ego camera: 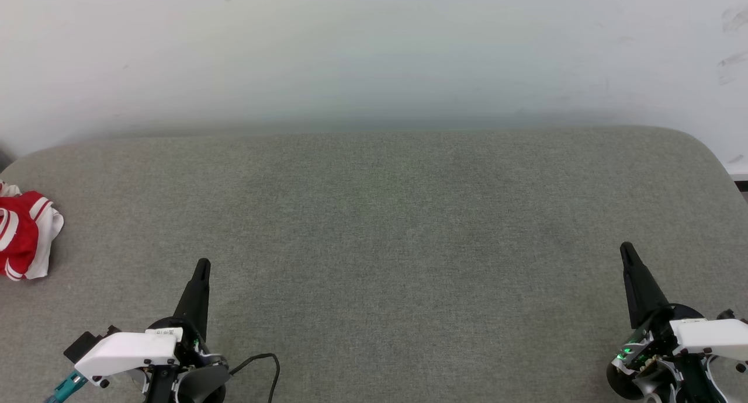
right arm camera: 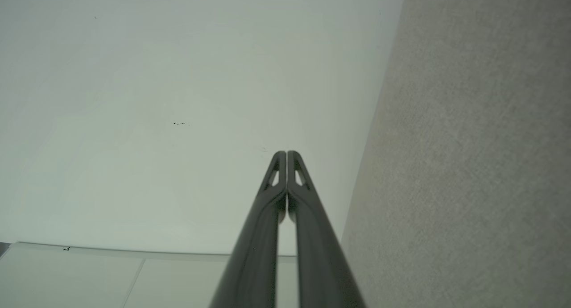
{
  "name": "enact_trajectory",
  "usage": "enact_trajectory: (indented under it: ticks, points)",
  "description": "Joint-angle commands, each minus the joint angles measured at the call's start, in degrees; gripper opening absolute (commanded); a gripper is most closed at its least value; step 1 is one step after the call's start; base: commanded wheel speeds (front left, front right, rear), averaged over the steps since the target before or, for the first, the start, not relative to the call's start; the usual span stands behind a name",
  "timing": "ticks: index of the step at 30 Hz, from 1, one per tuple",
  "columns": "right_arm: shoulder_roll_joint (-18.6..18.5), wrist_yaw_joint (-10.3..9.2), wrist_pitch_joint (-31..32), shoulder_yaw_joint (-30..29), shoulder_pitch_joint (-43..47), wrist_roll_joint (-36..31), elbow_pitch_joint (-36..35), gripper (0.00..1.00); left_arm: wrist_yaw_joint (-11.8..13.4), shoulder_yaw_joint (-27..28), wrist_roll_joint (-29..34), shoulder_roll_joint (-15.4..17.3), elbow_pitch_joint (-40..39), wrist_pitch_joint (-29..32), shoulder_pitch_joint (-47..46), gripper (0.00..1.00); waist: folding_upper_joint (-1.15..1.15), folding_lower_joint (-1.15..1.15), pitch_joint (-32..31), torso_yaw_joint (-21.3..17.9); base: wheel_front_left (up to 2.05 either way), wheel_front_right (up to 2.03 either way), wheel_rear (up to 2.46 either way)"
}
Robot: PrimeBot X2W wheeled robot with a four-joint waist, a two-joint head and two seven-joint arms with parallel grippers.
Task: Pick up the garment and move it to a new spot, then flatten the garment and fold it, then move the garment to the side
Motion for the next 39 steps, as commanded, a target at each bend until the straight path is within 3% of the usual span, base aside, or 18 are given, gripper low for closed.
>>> enact_trajectory:
  ticks: [1,19,20,29,39]
  points:
    - [0.12,0.0,0.06,-0.03,-0.61,-0.22,0.03,0.0,-0.17,0.16,0.26,-0.03,0.03,0.26,-0.57,0.0,0.0,0.0,0.0,0.0,0.0,0.0,0.0]
    - [0.12,0.0,0.04,-0.01,-0.6,-0.2,0.03,0.0,-0.17,0.12,0.23,-0.03,0.03,0.24,-0.57,0.0,0.0,0.0,0.0,0.0,0.0,0.0,0.0]
    - [0.0,0.01,-0.06,0.02,0.09,-0.01,0.13,1.0,0.02,-0.04,-0.02,-0.01,0.14,-0.06,0.08,1.0,0.0,0.0,0.0,0.0,0.0,0.0,0.0]
    - [0.09,0.0,-1.92,0.43,1.78,-1.77,1.15,1.0,0.06,-0.29,1.51,-0.2,0.4,-1.94,1.65,1.0,0.0,0.0,0.03,0.04,0.0,0.0,0.0]
    - [0.08,0.0,-4.38,-0.62,2.18,-12.81,-1.23,1.0,1.86,-0.01,12.09,-0.17,-2.3,-4.39,1.88,1.0,0.0,0.0,0.21,0.09,0.0,0.0,0.0]
